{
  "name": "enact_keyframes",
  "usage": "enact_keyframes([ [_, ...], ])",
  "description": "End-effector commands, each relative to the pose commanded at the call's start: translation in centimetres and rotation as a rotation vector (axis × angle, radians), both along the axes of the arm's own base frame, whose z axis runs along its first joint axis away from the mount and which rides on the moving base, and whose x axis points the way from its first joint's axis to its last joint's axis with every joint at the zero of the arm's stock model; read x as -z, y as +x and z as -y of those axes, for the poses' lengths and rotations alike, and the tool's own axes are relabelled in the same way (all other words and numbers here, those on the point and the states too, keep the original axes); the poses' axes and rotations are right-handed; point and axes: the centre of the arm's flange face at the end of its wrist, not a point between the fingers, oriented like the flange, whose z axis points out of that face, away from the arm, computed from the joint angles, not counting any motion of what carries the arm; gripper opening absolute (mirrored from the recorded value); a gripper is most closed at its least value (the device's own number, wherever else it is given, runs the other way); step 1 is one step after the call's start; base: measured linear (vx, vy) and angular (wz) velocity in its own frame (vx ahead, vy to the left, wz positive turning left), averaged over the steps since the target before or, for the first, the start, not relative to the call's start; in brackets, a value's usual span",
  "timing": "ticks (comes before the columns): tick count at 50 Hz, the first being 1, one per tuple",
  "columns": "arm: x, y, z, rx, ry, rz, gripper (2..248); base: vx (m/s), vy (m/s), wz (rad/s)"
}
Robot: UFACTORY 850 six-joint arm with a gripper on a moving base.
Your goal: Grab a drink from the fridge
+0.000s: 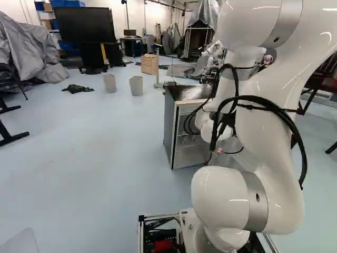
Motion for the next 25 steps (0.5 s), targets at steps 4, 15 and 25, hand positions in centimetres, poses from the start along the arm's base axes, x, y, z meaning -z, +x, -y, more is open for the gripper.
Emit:
enact_keyframes([
  [4, 0.0, 0.3, 0.0, 0.008, 0.000, 0.003, 247, 0.000, 0.000, 0.000],
  [15, 0.2, 1.3, 0.1, 0.032, -0.001, 0.012, 247, 0.000, 0.000, 0.000],
  [25, 0.3, 2.2, 0.2, 0.055, 0.004, 0.018, 247, 0.000, 0.000, 0.000],
])
